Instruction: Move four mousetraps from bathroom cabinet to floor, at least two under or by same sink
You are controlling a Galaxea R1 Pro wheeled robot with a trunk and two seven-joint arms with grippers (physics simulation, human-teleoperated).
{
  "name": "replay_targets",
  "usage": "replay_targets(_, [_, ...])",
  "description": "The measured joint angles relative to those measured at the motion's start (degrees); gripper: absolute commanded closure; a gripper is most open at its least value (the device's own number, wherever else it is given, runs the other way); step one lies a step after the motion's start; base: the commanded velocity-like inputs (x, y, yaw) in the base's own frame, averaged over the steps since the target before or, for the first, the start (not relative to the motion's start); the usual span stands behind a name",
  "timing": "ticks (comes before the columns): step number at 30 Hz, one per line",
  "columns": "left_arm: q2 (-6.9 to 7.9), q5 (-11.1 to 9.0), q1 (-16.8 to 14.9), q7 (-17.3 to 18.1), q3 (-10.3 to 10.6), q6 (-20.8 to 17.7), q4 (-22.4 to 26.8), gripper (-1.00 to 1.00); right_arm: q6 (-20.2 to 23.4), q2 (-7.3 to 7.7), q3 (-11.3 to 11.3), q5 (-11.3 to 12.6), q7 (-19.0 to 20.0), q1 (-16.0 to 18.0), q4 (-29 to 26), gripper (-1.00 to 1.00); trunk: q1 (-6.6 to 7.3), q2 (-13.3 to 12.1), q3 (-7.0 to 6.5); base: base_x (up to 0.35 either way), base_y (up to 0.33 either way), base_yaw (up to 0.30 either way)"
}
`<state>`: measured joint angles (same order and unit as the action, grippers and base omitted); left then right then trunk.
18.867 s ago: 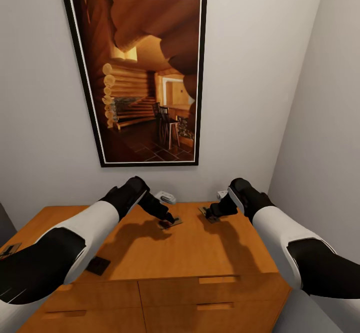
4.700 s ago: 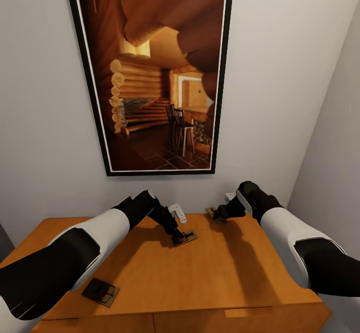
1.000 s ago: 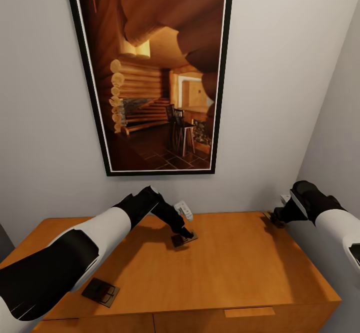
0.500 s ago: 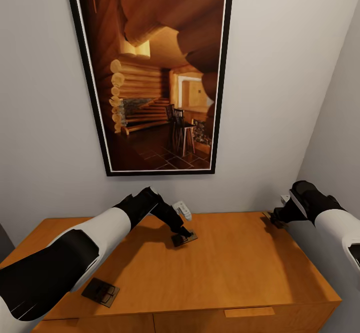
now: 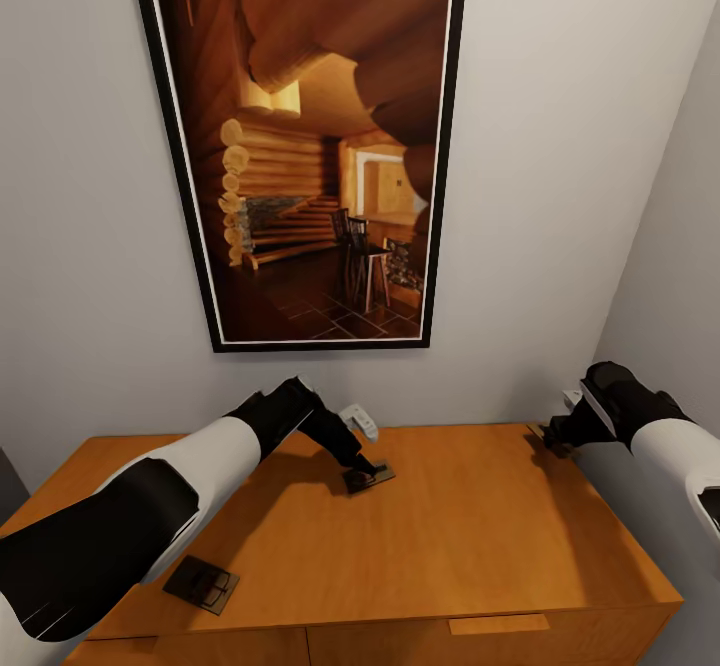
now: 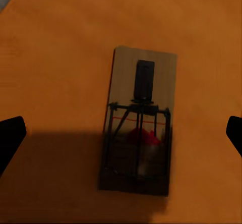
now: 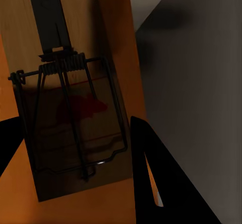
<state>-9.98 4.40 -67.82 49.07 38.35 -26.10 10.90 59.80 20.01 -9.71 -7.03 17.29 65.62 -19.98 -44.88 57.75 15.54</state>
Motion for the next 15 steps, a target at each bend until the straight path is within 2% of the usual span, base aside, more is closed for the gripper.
replay_targets(4, [0.0, -0.7, 0.1, -3.6, -0.1, -0.2, -0.8, -1.0, 0.0, -0.1, -0.1, -0.3, -0.5, 0.0, 0.1, 1.0, 0.0, 0.0, 0.0, 0.0, 0.0, 0.0])
replay_targets(8, [-0.01, -2.1, 0.7, -7.0, -0.2, 0.1, -1.1, -1.0, 0.0, -0.3, -0.1, -2.2, -1.5, 0.0, 0.1, 1.0, 0.0, 0.0, 0.0, 0.0, 0.0, 0.0])
replay_targets(11, [-0.01, -3.1, 1.0, -7.6, -0.3, 0.2, -1.1, -1.0, 0.0, -0.41, -0.1, -3.7, -2.1, 0.0, 0.1, 1.0, 0.0, 0.0, 0.0, 0.0, 0.0, 0.0])
replay_targets(15, [-0.02, -5.6, 1.3, -7.7, -0.8, 0.0, -0.6, -1.0, 0.0, -0.5, 0.2, -6.7, -3.9, 0.0, 0.1, 1.0, 0.0, 0.0, 0.0, 0.0, 0.0, 0.0])
